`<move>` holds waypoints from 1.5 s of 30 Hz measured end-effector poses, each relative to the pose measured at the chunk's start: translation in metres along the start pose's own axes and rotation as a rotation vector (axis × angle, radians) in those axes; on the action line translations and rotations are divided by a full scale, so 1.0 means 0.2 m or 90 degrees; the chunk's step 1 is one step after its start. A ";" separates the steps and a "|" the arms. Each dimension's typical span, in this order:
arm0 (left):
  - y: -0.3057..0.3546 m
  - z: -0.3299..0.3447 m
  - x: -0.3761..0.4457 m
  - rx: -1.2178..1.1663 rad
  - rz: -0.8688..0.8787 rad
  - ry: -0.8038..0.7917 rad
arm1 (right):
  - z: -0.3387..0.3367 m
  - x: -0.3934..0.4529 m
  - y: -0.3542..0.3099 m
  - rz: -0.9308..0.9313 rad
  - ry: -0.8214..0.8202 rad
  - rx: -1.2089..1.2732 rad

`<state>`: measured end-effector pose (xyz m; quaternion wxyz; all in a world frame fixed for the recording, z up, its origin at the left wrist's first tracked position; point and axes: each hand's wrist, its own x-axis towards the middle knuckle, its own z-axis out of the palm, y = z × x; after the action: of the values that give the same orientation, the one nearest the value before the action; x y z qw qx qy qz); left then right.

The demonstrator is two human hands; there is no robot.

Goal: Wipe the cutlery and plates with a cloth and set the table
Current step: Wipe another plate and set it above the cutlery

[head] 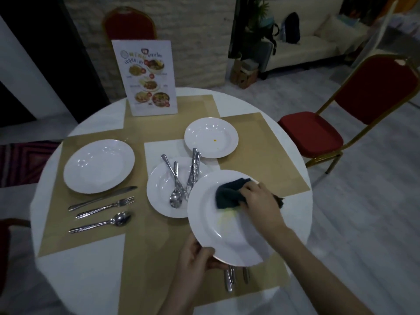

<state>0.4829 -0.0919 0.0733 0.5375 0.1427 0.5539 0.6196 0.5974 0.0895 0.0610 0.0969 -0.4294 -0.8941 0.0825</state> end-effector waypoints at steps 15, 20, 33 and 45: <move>-0.05 -0.01 -0.06 0.064 -0.007 -0.012 | 0.00 -0.18 -0.06 -0.025 0.039 0.023; -0.09 -0.10 -0.04 -0.020 -0.085 0.020 | 0.01 -0.29 -0.34 -0.215 -0.054 0.097; -0.03 0.02 -0.12 0.113 0.006 -0.085 | 0.01 -0.24 -0.23 0.016 0.000 0.108; -0.06 -0.17 -0.17 0.064 -0.031 -0.032 | -0.05 -0.29 0.07 -0.097 -0.095 0.007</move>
<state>0.4762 -0.1397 0.0650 0.5581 0.1715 0.5741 0.5740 0.6457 0.0527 0.0612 0.0382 -0.3524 -0.9284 0.1113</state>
